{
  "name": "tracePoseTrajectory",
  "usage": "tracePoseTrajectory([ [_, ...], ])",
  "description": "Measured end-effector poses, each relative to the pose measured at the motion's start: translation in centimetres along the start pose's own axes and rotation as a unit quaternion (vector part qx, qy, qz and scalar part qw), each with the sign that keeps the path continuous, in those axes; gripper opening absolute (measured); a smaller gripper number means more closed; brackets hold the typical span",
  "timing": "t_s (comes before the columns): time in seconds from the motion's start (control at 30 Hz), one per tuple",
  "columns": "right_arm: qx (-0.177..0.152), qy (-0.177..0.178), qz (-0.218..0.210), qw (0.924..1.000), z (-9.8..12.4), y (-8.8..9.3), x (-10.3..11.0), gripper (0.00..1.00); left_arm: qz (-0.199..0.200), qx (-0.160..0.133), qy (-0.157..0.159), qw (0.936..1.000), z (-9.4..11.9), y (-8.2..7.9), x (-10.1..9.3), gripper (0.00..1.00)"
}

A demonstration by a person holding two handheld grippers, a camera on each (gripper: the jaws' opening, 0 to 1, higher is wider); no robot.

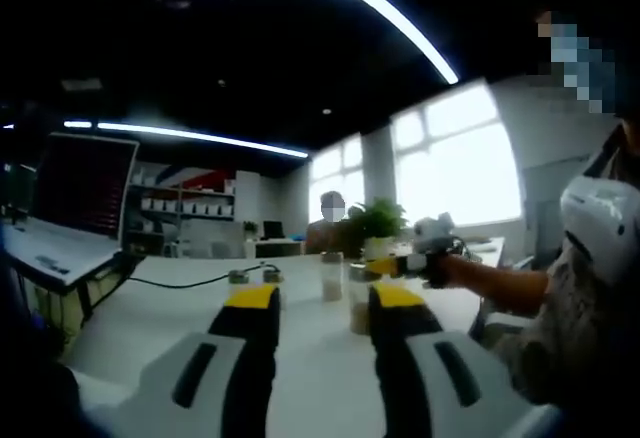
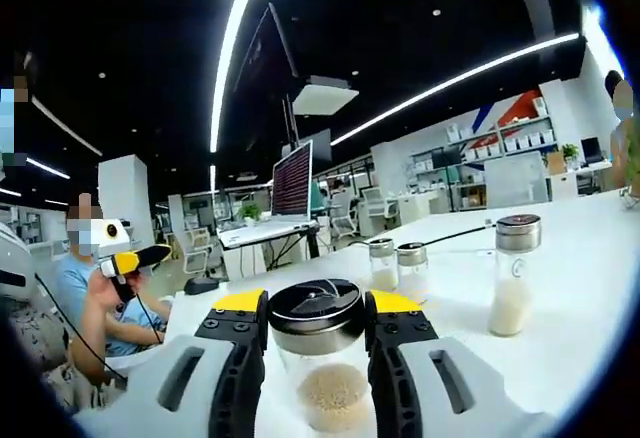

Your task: Rotate the seasoning bottle until the label or dispensing opening points toward the visible target arrow and the bottle remains upright within the marked orientation range

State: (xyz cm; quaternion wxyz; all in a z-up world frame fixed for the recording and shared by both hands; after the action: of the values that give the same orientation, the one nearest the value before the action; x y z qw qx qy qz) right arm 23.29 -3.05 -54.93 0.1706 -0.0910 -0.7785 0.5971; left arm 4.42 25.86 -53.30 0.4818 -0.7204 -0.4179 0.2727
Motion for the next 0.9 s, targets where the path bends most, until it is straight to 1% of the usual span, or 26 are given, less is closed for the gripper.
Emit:
tracePoseTrajectory([
  [0.17, -0.001, -0.032, -0.017, 0.9993, 0.0, 0.1, -0.3, 0.38, 0.0, 0.003, 0.0, 1.0, -0.1, 0.1, 0.0, 0.37],
  [0.2, -0.002, -0.039, -0.023, 0.999, 0.0, 0.2, -0.5, 0.38, 0.0, 0.003, 0.001, 1.0, -0.1, 0.1, 0.0, 0.37],
  [0.27, -0.001, -0.062, -0.049, 0.9969, 0.0, 0.3, -0.7, 0.38, 0.0, 0.004, 0.002, 1.0, -0.1, 0.1, 0.0, 0.37],
  [0.37, 0.009, -0.084, -0.065, 0.9943, 0.0, 0.3, -1.1, 0.39, 0.0, 0.005, 0.003, 1.0, -0.1, 0.1, 0.0, 0.37],
  [0.5, 0.039, -0.104, -0.055, 0.9922, -0.4, -0.2, -1.4, 0.38, 0.0, 0.005, 0.002, 1.0, -0.1, 0.1, 0.0, 0.37],
  [0.6, 0.051, -0.123, -0.053, 0.9897, -0.6, -0.3, -1.6, 0.38, -0.001, 0.005, 0.002, 1.0, -0.1, 0.0, 0.0, 0.37],
  [0.73, 0.049, -0.16, -0.063, 0.9839, -0.8, -0.3, -2.3, 0.38, 0.0, 0.006, 0.001, 1.0, -0.2, 0.0, 0.1, 0.37],
  [0.77, 0.049, -0.163, -0.068, 0.9831, -0.9, -0.3, -2.5, 0.38, 0.001, 0.005, 0.001, 1.0, -0.1, -0.1, 0.1, 0.37],
  [0.9, 0.049, -0.183, -0.063, 0.9799, -1.0, -0.4, -2.7, 0.38, 0.0, 0.003, -0.001, 1.0, 0.0, -0.1, 0.2, 0.37],
])
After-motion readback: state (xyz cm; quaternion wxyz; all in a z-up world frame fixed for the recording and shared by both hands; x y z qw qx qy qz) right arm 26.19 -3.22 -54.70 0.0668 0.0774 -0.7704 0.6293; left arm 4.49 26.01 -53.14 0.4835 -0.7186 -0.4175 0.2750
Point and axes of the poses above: the point that each gripper's makers call its tool centre point, and the gripper's own axes: z roughly backward along the fingers, x roughly to its left, y roughly out of its underside, the point moved 9 cm from there along z, roughly backward along the fingers, and after that the axes turned 12 degrees about -x, right-handed, at the moved point
